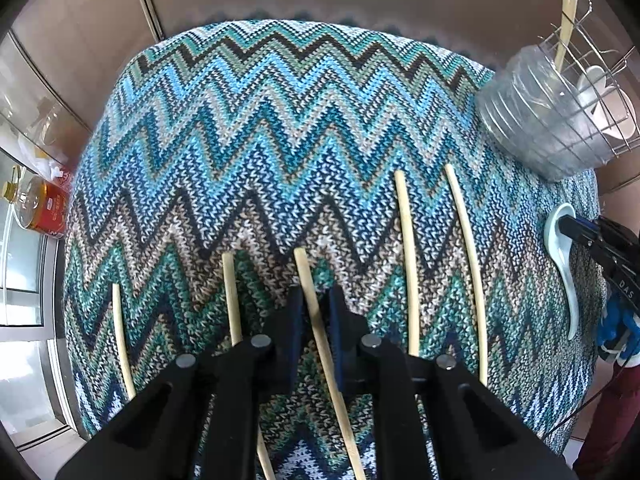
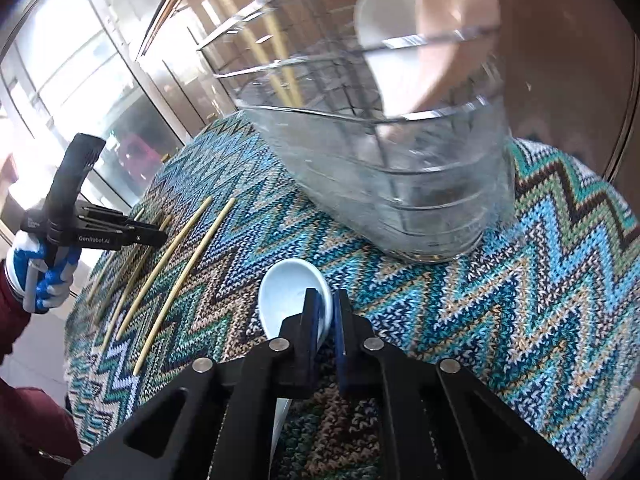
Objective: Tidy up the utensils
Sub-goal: 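Grasp a third chopstick with the left gripper while the right gripper grasps the last white spoon, then carry the chopstick with the left gripper while the right gripper carries the white spoon to the holder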
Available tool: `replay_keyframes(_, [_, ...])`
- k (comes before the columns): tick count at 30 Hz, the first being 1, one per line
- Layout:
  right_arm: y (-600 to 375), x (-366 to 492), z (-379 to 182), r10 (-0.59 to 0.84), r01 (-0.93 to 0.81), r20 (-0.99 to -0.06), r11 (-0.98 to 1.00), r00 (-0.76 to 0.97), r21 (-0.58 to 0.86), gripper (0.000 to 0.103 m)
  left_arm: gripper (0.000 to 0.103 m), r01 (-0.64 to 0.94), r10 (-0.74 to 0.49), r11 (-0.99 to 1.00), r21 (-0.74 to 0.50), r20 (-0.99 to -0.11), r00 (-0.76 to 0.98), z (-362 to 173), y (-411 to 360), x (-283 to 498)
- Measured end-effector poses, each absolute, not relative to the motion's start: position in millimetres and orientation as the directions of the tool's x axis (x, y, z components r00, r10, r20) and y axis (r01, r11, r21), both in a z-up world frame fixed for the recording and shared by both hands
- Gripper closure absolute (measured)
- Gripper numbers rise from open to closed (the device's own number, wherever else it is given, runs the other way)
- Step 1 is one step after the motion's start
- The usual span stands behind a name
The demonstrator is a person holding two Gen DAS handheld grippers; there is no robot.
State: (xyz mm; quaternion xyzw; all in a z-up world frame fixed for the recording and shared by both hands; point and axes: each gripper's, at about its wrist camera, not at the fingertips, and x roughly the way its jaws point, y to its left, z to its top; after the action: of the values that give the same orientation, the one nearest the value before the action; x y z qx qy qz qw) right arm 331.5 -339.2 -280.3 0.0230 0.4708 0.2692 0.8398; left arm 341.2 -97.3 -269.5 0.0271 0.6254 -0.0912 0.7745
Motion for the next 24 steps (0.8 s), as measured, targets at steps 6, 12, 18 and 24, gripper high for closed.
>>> replay_keyframes(6, [-330.7,308.3,-255.7,0.398,-0.427,-0.776,0.885,0.49,0.185,0.097,0.098,0.164,-0.154,0.98,-0.117,-0.96,0.233,-265.1,-90.2,317.9])
replay_keyframes(12, [-332.5,267.3,-223.4,0.332,-0.388,-0.732,0.916,0.594,0.101,0.097,0.099,0.17,-0.226,0.969,-0.178,-0.916,0.33,-240.8,-69.3,281.1])
replay_keyframes(18, [-332.0,223.2,-191.3,0.287,-0.327,-0.662,0.943,0.692,0.067,0.097,0.099,0.195,-0.276,0.958,-0.209,-0.855,0.44,-199.4,-55.5,242.1])
replay_keyframes(24, [-338.7,181.8,-148.1,0.235,-0.258,-0.572,0.965,0.786,0.042,0.097,0.099,0.214,-0.316,0.948,-0.236,-0.782,0.538,-144.1,-39.0,221.1])
